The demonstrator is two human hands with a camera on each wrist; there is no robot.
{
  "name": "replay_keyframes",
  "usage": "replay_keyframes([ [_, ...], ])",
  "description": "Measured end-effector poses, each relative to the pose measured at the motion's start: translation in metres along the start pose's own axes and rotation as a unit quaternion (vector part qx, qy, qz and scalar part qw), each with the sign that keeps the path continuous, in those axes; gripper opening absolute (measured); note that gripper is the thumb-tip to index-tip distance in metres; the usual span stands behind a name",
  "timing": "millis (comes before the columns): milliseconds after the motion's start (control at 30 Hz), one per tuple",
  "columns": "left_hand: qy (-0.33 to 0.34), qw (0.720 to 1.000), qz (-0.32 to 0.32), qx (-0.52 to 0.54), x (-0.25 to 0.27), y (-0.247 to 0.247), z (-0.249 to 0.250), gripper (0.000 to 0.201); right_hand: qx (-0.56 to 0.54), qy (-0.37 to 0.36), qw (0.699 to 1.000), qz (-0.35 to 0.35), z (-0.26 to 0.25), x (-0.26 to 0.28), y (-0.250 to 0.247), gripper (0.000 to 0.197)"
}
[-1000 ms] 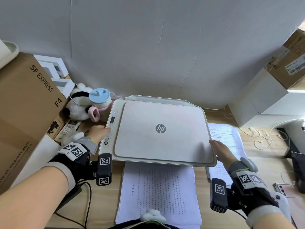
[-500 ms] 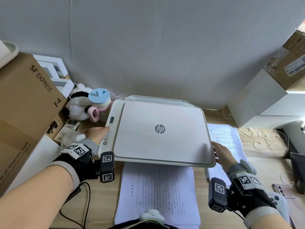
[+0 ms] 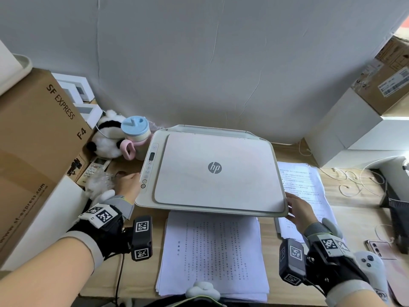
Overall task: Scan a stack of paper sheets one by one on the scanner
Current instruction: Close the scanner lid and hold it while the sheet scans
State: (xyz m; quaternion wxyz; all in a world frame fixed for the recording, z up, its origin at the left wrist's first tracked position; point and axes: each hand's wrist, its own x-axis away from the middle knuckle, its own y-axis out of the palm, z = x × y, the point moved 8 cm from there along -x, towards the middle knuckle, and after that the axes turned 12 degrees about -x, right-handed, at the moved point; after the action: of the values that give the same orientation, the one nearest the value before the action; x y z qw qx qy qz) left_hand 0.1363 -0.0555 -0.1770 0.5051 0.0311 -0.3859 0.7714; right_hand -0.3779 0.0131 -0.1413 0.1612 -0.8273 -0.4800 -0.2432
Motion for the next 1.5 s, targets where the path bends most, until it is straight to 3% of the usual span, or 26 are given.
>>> replay_keyframes([
  [367, 0.069, 0.997, 0.019, -0.017, 0.01, -0.008, 0.008, 0.027, -0.019, 0.001, 1.0, -0.003, 0.007, 0.009, 0.0, 0.038],
  [633, 0.064, 0.997, 0.046, -0.019, 0.014, -0.008, 0.007, 0.03, -0.045, 0.001, 0.999, -0.001, 0.01, 0.008, 0.0, 0.035],
  [1500, 0.074, 0.997, 0.028, 0.001, 0.009, -0.008, 0.003, 0.031, -0.051, 0.001, 0.999, 0.0, 0.014, 0.008, 0.0, 0.033],
])
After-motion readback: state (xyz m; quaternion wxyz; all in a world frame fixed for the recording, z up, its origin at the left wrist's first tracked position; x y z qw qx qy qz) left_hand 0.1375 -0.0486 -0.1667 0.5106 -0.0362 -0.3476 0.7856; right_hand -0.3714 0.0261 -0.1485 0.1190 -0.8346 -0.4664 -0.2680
